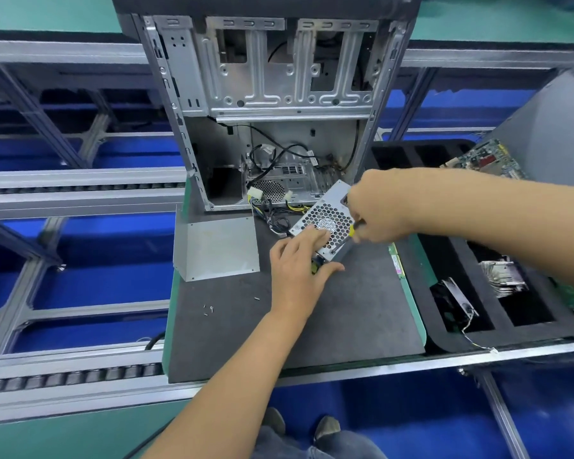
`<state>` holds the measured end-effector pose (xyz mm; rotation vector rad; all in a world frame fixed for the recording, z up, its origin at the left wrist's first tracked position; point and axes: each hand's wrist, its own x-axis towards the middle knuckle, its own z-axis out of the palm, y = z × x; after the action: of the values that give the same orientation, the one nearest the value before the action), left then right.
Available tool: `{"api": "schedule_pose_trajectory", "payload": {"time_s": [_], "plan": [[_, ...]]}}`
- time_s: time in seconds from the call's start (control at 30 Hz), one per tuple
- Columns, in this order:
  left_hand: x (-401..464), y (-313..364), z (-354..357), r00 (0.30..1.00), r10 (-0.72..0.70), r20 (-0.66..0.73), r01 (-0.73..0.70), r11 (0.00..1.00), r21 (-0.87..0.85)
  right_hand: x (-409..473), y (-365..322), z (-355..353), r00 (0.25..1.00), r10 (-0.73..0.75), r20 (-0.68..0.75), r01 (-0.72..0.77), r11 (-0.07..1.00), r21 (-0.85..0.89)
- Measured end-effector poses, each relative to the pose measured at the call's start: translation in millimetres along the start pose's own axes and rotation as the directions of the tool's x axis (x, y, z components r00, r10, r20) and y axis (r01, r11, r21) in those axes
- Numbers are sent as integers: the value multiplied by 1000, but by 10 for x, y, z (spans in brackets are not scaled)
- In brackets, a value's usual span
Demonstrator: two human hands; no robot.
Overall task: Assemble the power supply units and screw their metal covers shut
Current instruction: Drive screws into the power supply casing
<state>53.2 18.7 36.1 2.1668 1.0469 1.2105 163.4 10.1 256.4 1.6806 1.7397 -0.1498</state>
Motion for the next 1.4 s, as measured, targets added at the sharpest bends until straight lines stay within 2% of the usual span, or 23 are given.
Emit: {"api": "schedule_pose_trajectory", "payload": {"time_s": [0.13,0.17,0.27,0.33,0.4,0.47,0.5,0.57,0.63,0.73,0.87,0.9,0.93,0.97,1.03,1.07,1.1,1.17,1.2,1.3,1.4], "plan": [[-15,6,4,997,80,21,-80,997,2,-106,-27,96,965,-200,-170,139,939,-316],[-23,7,-1,995,90,39,-90,996,-11,-86,-31,93,967,-193,-169,132,940,-316],[-34,15,-52,983,132,123,-130,991,-29,-12,-36,9,992,-61,-110,47,990,-131],[-64,-59,-123,980,165,109,-160,986,-48,-2,-29,-3,994,-21,-105,14,998,-69],[-172,-263,-263,994,106,21,-105,994,-27,-32,14,42,992,6,-126,-13,999,-50],[-373,-572,-436,999,9,-43,-5,994,109,-85,95,133,990,28,-141,-35,998,-49],[-485,-712,-519,999,-39,-21,42,983,180,-103,156,172,989,39,-139,-45,998,-41],[-664,-920,-599,987,-120,110,85,956,280,-135,286,216,987,51,-155,-43,997,57],[-749,-1031,-613,966,-155,205,88,948,305,-172,416,249,981,62,-183,-19,974,227],[-727,-1108,-600,960,-156,234,78,947,312,-197,571,410,965,109,-239,18,880,475],[-662,-1100,-614,962,-110,248,25,947,320,-143,543,845,931,232,-282,25,730,683],[-649,-1060,-620,962,-157,225,91,956,279,-127,513,969,918,281,-281,26,664,748],[-635,-992,-625,945,-268,188,230,952,204,-113,480,1092,902,332,-277,35,582,812],[-618,-912,-613,895,-420,152,410,907,92,-100,442,1208,884,377,-276,57,499,864],[-573,-708,-566,713,-674,194,701,680,-213,-89,323,1398,856,436,-279,127,347,929],[-538,-595,-536,647,-722,245,753,556,-351,-90,249,1465,845,454,-283,174,267,948],[-498,-476,-513,613,-732,298,761,445,-472,-92,176,1519,837,468,-285,221,187,957],[-385,-241,-501,590,-706,393,726,249,-641,-92,63,1614,834,477,-279,289,52,956],[-320,-140,-506,589,-689,422,706,185,-684,-94,27,1658,842,467,-271,307,0,952],[-110,100,-524,607,-637,476,668,84,-739,-111,-22,1739,882,397,-254,330,-134,934],[62,225,-511,602,-609,516,650,-1,-760,-121,-49,1769,907,341,-249,335,-223,915]]}}
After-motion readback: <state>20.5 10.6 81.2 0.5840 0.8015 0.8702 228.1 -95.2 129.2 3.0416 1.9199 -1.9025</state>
